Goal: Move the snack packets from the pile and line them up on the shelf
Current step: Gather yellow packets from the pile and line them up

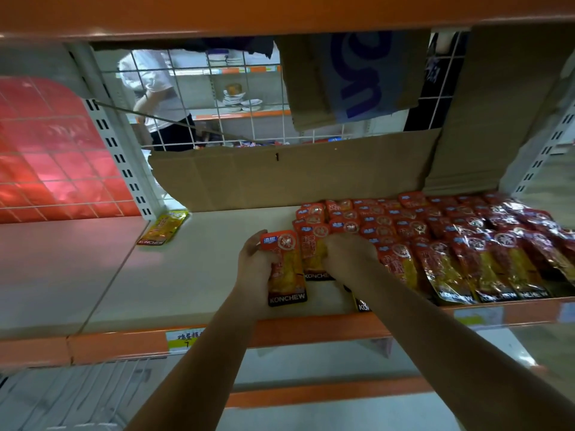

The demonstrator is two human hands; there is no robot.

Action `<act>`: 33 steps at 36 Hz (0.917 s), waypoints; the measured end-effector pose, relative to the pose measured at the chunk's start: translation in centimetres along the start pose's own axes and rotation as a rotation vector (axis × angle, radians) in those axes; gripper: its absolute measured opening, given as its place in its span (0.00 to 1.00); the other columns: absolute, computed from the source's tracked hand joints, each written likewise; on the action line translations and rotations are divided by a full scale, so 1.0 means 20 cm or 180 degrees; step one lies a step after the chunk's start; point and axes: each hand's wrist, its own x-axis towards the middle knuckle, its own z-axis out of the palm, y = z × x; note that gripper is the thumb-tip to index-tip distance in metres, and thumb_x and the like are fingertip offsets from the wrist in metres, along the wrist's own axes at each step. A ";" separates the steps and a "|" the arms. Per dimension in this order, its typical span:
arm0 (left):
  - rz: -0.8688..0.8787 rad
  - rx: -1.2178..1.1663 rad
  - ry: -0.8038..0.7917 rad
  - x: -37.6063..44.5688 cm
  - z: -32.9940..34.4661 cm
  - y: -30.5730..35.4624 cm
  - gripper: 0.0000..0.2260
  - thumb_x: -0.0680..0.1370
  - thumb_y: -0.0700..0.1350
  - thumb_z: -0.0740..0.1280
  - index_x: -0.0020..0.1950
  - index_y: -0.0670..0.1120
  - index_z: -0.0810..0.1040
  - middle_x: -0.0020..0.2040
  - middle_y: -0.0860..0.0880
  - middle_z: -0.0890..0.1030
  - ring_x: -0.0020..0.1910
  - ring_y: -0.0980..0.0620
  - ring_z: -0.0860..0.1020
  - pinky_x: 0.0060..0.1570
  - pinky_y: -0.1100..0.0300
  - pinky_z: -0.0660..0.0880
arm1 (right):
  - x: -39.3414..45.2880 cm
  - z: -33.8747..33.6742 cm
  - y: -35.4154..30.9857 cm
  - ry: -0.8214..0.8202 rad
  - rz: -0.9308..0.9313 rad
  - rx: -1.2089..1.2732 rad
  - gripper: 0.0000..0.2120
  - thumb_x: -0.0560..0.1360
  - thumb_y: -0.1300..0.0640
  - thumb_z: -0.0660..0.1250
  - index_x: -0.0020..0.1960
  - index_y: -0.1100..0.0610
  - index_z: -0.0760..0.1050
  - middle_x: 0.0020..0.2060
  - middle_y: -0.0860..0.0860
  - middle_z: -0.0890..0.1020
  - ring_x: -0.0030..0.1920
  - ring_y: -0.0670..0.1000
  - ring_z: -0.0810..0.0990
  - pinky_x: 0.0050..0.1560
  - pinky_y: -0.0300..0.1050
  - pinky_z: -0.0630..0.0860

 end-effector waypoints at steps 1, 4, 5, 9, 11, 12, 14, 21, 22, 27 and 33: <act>0.0015 -0.0026 -0.0049 -0.01 0.02 -0.01 0.24 0.71 0.26 0.58 0.62 0.48 0.73 0.51 0.42 0.78 0.51 0.40 0.79 0.50 0.41 0.77 | -0.02 0.00 0.03 0.0116 -0.0003 0.0128 0.10 0.76 0.57 0.62 0.55 0.55 0.76 0.48 0.51 0.80 0.47 0.52 0.79 0.40 0.43 0.71; 0.0169 -0.0033 -0.0304 -0.02 0.10 -0.04 0.22 0.70 0.26 0.61 0.56 0.48 0.74 0.51 0.41 0.79 0.52 0.39 0.79 0.53 0.39 0.75 | -0.08 -0.01 0.11 0.0355 0.0034 0.0545 0.11 0.77 0.55 0.59 0.57 0.52 0.75 0.51 0.51 0.80 0.50 0.53 0.78 0.43 0.42 0.71; 0.0266 0.0024 -0.0438 -0.02 0.12 -0.06 0.22 0.68 0.26 0.64 0.56 0.47 0.75 0.52 0.40 0.80 0.53 0.39 0.79 0.53 0.39 0.76 | -0.10 -0.01 0.12 0.0415 0.0076 0.0673 0.11 0.78 0.54 0.59 0.59 0.52 0.74 0.52 0.51 0.79 0.52 0.53 0.78 0.44 0.42 0.71; 0.0651 0.0649 -0.0512 0.02 0.18 -0.12 0.26 0.69 0.26 0.66 0.64 0.46 0.71 0.59 0.41 0.78 0.57 0.44 0.78 0.57 0.42 0.75 | -0.15 0.01 0.18 0.0405 0.0196 0.0874 0.16 0.78 0.55 0.60 0.65 0.50 0.71 0.56 0.51 0.79 0.55 0.52 0.77 0.47 0.42 0.69; 0.0848 0.1057 -0.0486 0.05 0.19 -0.15 0.28 0.71 0.31 0.67 0.68 0.48 0.69 0.60 0.44 0.78 0.57 0.47 0.77 0.58 0.43 0.75 | -0.16 0.02 0.20 0.0361 0.0268 0.0871 0.18 0.78 0.54 0.61 0.68 0.49 0.69 0.56 0.51 0.79 0.55 0.53 0.77 0.50 0.43 0.72; 0.0947 0.1303 -0.0461 0.05 0.20 -0.15 0.28 0.71 0.34 0.68 0.69 0.50 0.68 0.60 0.46 0.78 0.58 0.48 0.77 0.59 0.45 0.75 | -0.16 0.03 0.21 0.0346 0.0287 0.0871 0.19 0.78 0.53 0.61 0.69 0.49 0.67 0.55 0.51 0.79 0.55 0.53 0.77 0.50 0.44 0.73; 0.1176 0.1809 -0.0366 0.06 0.20 -0.16 0.26 0.74 0.37 0.67 0.69 0.52 0.67 0.61 0.49 0.78 0.59 0.50 0.76 0.62 0.49 0.73 | -0.17 0.03 0.22 0.0345 0.0295 0.0914 0.20 0.78 0.53 0.60 0.70 0.48 0.66 0.53 0.51 0.79 0.52 0.52 0.78 0.47 0.43 0.73; 0.1751 0.3214 -0.0166 0.11 0.18 -0.21 0.24 0.76 0.40 0.62 0.72 0.46 0.65 0.62 0.44 0.73 0.63 0.45 0.70 0.63 0.53 0.70 | -0.19 0.05 0.20 0.0352 0.0211 0.1002 0.15 0.78 0.56 0.60 0.64 0.52 0.71 0.54 0.51 0.80 0.52 0.52 0.79 0.47 0.40 0.71; 0.1755 0.3388 -0.0165 0.11 0.18 -0.21 0.24 0.76 0.40 0.63 0.72 0.46 0.64 0.63 0.43 0.72 0.64 0.45 0.69 0.63 0.54 0.68 | -0.19 0.05 0.18 0.0367 0.0174 0.1038 0.14 0.78 0.56 0.60 0.63 0.52 0.73 0.53 0.51 0.80 0.52 0.53 0.79 0.48 0.41 0.72; 0.2085 0.4143 -0.0104 0.13 0.10 -0.18 0.23 0.76 0.44 0.63 0.72 0.48 0.64 0.65 0.48 0.70 0.64 0.46 0.66 0.62 0.57 0.66 | -0.17 0.05 0.04 0.0489 -0.0184 0.1037 0.16 0.77 0.55 0.61 0.65 0.51 0.72 0.53 0.52 0.79 0.55 0.53 0.77 0.54 0.45 0.73; 0.2513 0.4619 -0.0133 0.08 -0.15 -0.04 0.25 0.75 0.47 0.66 0.71 0.44 0.66 0.66 0.44 0.70 0.64 0.44 0.67 0.62 0.53 0.67 | -0.12 0.07 -0.25 0.0321 -0.0601 0.0810 0.18 0.78 0.56 0.59 0.68 0.53 0.69 0.61 0.53 0.76 0.61 0.53 0.74 0.58 0.45 0.70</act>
